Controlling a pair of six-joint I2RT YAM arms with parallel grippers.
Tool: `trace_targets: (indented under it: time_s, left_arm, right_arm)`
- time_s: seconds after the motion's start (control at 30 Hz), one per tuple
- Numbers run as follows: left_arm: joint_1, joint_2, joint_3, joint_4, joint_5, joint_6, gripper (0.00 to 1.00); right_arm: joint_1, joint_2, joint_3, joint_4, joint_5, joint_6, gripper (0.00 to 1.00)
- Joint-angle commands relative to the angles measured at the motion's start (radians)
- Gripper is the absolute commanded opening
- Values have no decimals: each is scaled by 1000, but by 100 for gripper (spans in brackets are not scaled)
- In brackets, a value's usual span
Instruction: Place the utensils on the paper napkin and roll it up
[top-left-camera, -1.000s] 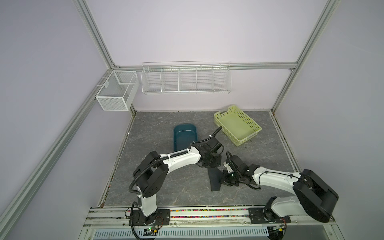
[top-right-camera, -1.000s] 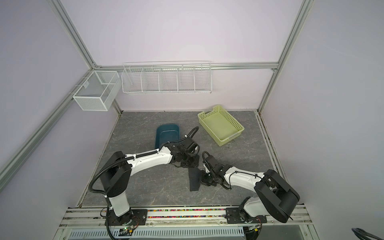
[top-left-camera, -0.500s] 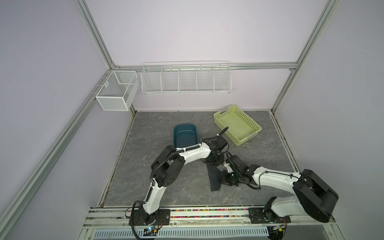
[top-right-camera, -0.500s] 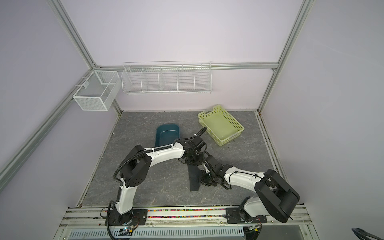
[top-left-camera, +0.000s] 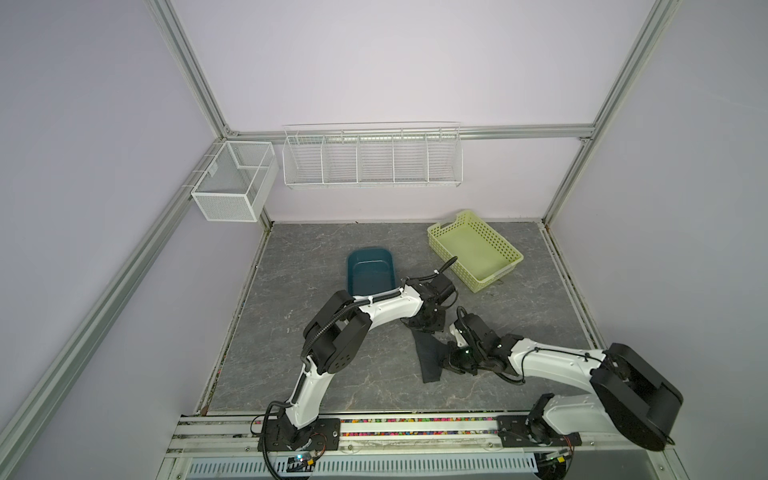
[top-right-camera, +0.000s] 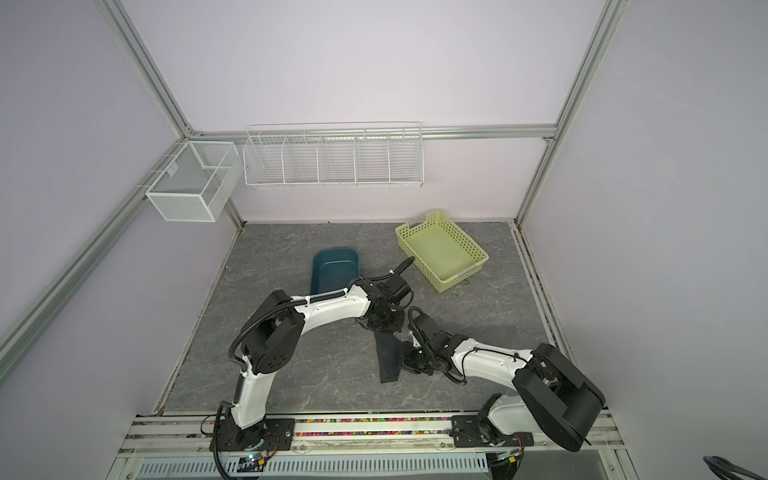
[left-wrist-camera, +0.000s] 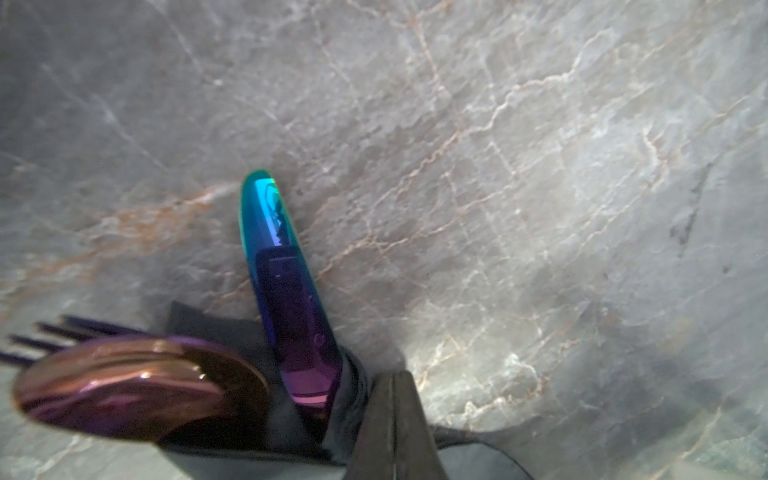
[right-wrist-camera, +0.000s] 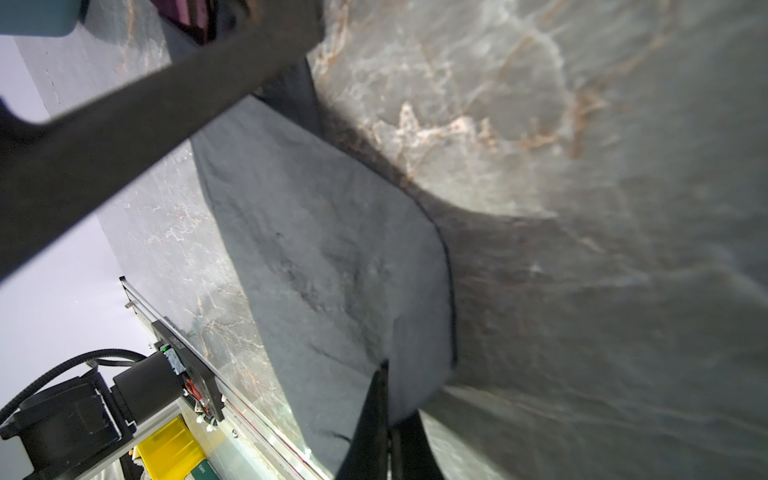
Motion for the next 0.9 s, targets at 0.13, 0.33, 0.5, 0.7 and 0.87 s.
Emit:
trace_targets:
  time_s: [0.13, 0.33, 0.5, 0.7, 0.87]
  left_arm:
    - [3, 21, -15, -68, -72, 2, 0]
    - [3, 26, -19, -71, -79, -3, 0]
    - [2, 17, -12, -71, -81, -6, 0]
    - [1, -55, 18, -77, -69, -1, 0]
    - [-15, -120, 16, -88, -28, -4, 2]
  right_arm:
    - [23, -19, -41, -82, 72, 70, 6]
    - [27, -59, -51, -112, 98, 83, 6]
    - [32, -46, -45, -99, 91, 77, 6]
    - [37, -8, -35, -73, 77, 78, 6]
    - [42, -3, -39, -64, 75, 81, 6]
